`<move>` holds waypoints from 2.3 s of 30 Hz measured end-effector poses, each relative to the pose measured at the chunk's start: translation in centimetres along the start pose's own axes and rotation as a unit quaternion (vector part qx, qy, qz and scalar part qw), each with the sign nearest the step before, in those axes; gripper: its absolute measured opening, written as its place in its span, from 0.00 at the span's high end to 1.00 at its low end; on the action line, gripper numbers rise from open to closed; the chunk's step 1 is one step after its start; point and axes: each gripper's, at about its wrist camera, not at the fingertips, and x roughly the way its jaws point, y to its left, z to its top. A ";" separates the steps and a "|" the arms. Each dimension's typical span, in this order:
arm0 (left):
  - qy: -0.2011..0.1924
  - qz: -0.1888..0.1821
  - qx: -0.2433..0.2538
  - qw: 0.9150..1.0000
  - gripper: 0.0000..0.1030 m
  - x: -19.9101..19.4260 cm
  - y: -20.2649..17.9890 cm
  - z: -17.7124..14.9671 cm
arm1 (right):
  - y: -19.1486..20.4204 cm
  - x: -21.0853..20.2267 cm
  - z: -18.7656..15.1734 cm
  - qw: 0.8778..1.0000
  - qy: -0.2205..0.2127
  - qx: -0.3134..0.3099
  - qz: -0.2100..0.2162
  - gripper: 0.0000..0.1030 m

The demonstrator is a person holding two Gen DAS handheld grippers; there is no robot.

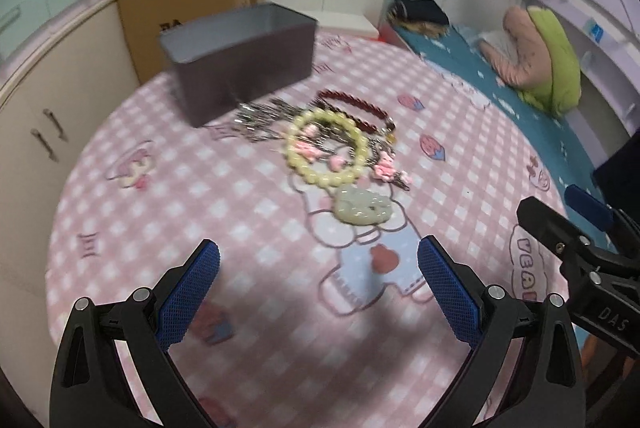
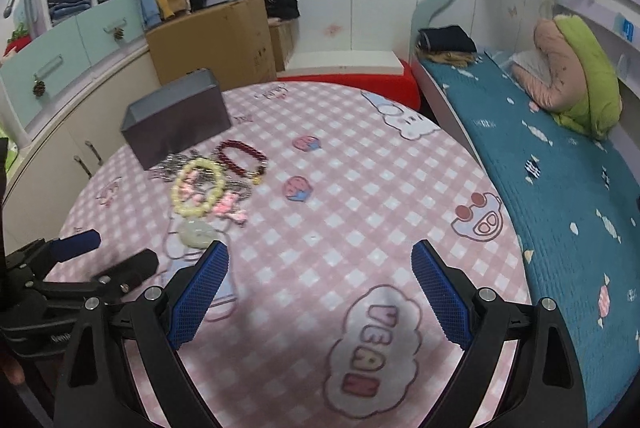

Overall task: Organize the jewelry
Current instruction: 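Reach the left tool to the jade pendant and grasp it, then carry the jade pendant with the left tool into the grey box and release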

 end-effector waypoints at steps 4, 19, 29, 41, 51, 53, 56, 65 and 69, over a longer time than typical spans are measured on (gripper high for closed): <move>0.023 0.003 -0.007 1.000 0.07 2.3 -0.6 0.6 | -1.3 1.6 0.1 1.000 0.013 0.011 0.006 0.12; 0.026 0.053 0.036 0.998 0.07 5.7 -1.8 1.8 | -2.1 5.4 0.8 0.998 0.038 0.013 0.043 0.12; 0.005 0.050 0.047 0.998 0.42 5.3 -0.9 1.9 | -0.9 5.6 1.0 0.998 0.040 0.000 0.044 0.12; -0.001 -0.008 0.022 1.000 0.58 3.6 2.4 1.2 | 1.9 6.7 1.2 0.997 0.056 -0.032 0.051 0.12; -0.011 -0.022 0.018 1.000 0.58 1.7 4.3 0.7 | 4.6 8.6 1.7 0.992 0.067 -0.061 0.086 0.12; -0.013 -0.021 0.018 1.000 0.58 1.5 4.4 0.7 | 5.1 8.9 2.0 0.992 0.065 -0.063 0.084 0.13; -0.013 -0.025 0.015 0.999 0.58 1.4 4.6 0.7 | 5.5 9.4 2.4 0.992 0.068 -0.064 0.086 0.25; -0.009 -0.033 0.018 0.999 0.58 1.4 4.6 0.6 | 6.3 9.4 2.6 0.989 0.066 -0.092 0.091 0.61; -0.007 -0.037 0.014 0.999 0.58 1.5 4.8 0.7 | 6.8 9.5 2.7 0.988 0.062 -0.103 0.097 0.79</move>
